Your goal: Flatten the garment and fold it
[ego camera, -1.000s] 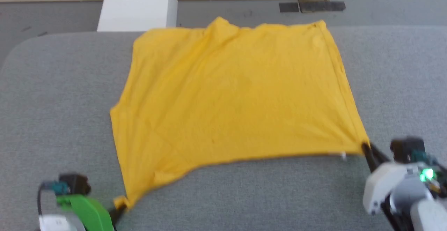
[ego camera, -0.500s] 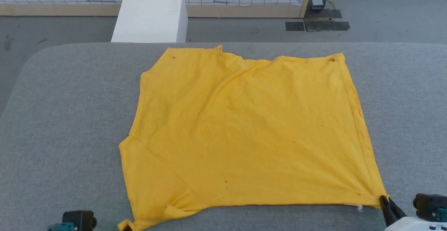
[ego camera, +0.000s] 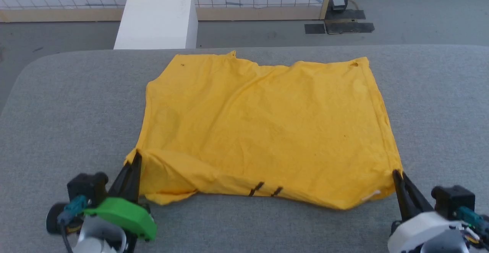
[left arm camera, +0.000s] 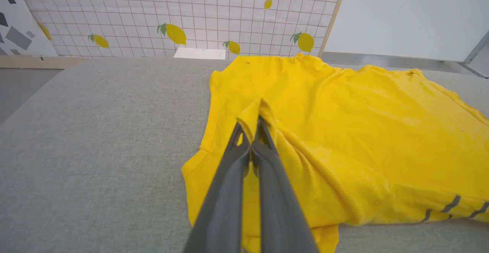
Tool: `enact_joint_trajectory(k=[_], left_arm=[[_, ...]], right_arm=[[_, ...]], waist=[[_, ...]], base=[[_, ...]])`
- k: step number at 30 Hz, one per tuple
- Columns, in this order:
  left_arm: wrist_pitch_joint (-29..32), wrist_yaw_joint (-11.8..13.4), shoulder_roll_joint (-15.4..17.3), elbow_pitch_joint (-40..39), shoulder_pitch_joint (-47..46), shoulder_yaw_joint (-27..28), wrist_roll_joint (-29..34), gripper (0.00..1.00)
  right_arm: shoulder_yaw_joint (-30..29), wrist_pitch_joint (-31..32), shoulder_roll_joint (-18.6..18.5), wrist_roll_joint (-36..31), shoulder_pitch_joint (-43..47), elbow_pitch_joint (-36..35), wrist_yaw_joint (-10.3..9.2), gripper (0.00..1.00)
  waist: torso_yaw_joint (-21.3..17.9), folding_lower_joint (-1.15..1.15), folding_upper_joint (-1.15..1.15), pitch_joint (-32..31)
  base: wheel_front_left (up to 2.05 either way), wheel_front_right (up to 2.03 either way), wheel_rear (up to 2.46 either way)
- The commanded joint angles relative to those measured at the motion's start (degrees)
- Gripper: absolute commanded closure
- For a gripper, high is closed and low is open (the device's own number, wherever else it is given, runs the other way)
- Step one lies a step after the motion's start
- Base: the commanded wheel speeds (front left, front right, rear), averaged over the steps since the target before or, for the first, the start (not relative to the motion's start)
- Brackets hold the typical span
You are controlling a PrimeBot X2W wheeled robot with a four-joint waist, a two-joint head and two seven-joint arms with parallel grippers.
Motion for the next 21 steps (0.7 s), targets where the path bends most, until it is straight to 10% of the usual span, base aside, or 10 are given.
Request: enact_joint_trajectory(k=[1,21], left_arm=[[-0.25,-0.72,0.13,0.89,-2.97,-0.31,0.92,1.0],[11.79,-10.12,5.26,16.67,-27.49,-1.57,-0.78,1.0]], right_arm=[[0.56,0.42,-0.52,-0.62,-2.2,0.17,-0.09,1.0],[1.8,15.97,-7.14,1.12,-25.0,11.55,-0.09,1.0]], waist=[[-0.48,0.0,0.0,0.54],[-2.28,0.0,0.0,14.1]], base=[[0.0,0.0,0.0],[0.0,0.0,0.0]])
